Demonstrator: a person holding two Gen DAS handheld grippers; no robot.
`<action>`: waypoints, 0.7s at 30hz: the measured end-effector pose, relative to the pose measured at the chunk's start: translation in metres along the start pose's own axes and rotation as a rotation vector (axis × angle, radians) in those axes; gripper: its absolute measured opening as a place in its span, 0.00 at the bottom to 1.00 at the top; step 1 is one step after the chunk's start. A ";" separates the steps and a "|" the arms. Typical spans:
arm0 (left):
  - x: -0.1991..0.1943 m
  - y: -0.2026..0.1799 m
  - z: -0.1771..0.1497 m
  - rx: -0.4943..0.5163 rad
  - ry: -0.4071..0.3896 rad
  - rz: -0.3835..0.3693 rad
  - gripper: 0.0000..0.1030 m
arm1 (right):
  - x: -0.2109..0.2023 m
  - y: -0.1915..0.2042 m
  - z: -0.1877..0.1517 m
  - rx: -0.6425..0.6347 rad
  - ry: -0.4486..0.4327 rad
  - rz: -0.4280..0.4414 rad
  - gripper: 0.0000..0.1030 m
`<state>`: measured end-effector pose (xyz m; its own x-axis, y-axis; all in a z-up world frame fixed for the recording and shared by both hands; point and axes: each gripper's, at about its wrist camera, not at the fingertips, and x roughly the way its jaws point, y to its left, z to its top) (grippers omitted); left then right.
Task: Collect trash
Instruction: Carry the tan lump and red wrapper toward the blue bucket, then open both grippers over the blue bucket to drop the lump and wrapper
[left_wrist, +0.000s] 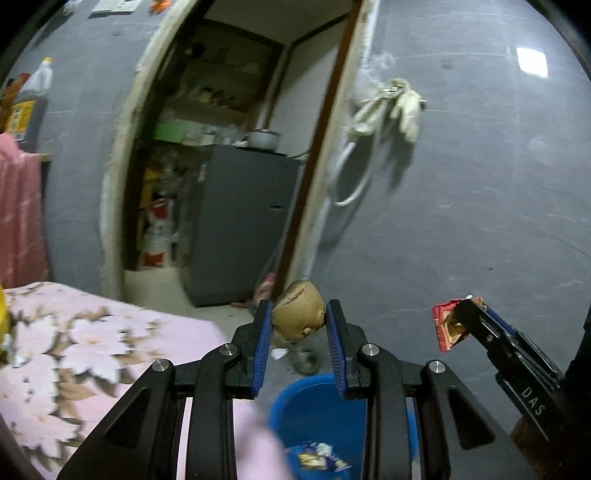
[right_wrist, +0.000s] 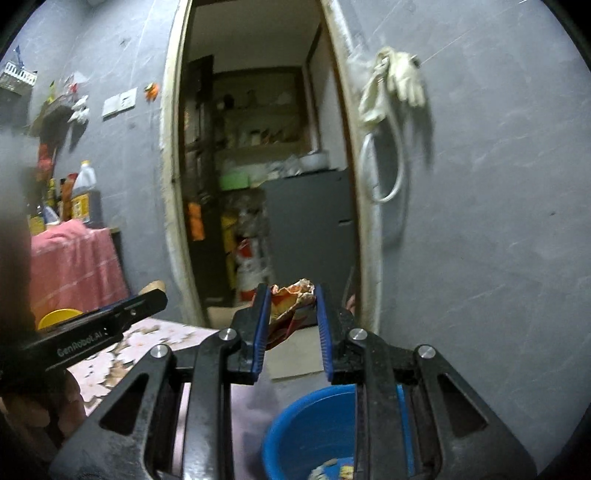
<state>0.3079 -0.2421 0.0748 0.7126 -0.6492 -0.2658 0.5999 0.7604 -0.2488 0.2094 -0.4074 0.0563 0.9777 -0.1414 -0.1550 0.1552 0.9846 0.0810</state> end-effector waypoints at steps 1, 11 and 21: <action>0.004 -0.007 0.000 0.005 -0.003 -0.013 0.24 | -0.003 -0.003 0.000 -0.002 -0.008 -0.011 0.49; 0.033 -0.045 -0.012 0.044 0.024 -0.067 0.24 | -0.018 -0.042 -0.008 -0.011 -0.050 -0.091 0.50; 0.070 -0.052 -0.040 0.037 0.207 -0.043 0.25 | 0.012 -0.067 -0.040 0.052 0.092 -0.091 0.52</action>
<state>0.3123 -0.3277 0.0318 0.5981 -0.6681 -0.4426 0.6438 0.7294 -0.2312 0.2053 -0.4708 0.0097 0.9426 -0.2177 -0.2533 0.2522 0.9611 0.1126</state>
